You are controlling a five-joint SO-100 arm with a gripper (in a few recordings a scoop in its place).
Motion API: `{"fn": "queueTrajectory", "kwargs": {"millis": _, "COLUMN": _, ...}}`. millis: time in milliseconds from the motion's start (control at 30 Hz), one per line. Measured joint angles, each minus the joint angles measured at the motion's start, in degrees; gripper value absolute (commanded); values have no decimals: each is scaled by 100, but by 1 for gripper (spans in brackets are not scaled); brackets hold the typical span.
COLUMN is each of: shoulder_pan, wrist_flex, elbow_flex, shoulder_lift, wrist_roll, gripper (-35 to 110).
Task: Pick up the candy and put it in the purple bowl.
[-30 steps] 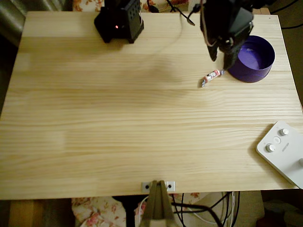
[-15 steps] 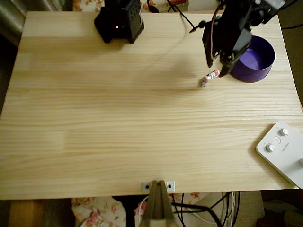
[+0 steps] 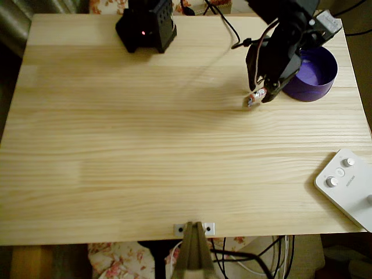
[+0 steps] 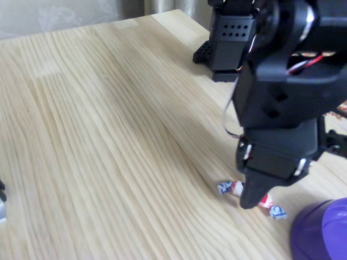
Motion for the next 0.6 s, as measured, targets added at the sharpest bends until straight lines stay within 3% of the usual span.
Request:
{"fn": "queueTrajectory", "kwargs": {"millis": 233, "shoulder_pan": -9, "wrist_flex": 0, "elbow_flex": -202, "shoulder_lift": -176, "wrist_roll": 185, "gripper": 1}}
{"fn": "queueTrajectory", "kwargs": {"millis": 600, "shoulder_pan": 114, "wrist_flex": 62, "elbow_flex": -246, "shoulder_lift": -123, "wrist_roll": 527, "gripper": 1}}
